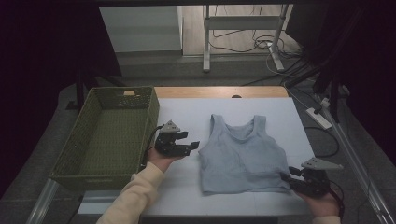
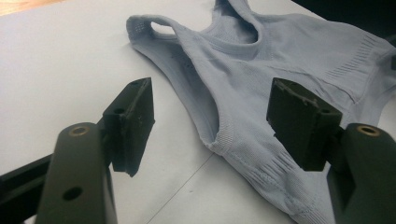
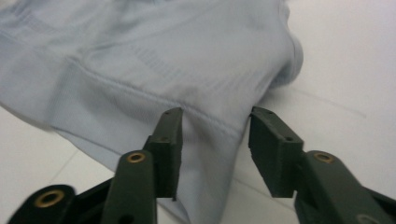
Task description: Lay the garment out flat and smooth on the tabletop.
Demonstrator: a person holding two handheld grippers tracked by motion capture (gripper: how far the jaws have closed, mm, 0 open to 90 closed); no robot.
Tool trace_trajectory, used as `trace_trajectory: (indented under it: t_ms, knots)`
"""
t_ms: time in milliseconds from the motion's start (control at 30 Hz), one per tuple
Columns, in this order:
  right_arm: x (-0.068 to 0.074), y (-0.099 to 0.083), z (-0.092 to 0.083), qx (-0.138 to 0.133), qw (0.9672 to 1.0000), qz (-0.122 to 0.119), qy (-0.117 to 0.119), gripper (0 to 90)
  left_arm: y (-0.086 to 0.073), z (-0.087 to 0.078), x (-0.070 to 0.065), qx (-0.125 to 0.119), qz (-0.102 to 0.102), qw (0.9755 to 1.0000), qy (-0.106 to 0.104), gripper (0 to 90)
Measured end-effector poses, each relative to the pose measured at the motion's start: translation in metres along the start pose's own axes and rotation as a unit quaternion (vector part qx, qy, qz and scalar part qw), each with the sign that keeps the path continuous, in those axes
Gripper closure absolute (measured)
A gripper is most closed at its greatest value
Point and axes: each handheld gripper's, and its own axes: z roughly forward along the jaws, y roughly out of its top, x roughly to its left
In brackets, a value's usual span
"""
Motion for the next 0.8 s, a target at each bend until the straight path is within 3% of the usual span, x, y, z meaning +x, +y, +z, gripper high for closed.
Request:
trace_trajectory:
  t_ms: [233,467,800]
  knots:
    - [0.007,0.005,-0.001,-0.035,0.9993,-0.014,0.001,46.6,0.0,0.001,0.0,0.002,0.0,1.0,0.0,32.4]
    - [0.019,0.012,0.003,-0.064,0.997,-0.026,0.033,45.1,0.0,0.002,-0.001,0.004,0.0,1.0,0.0,32.4]
    - [0.044,0.024,0.022,-0.071,0.9928,-0.055,0.078,43.1,0.0,0.002,0.0,0.004,0.0,1.0,0.0,32.4]
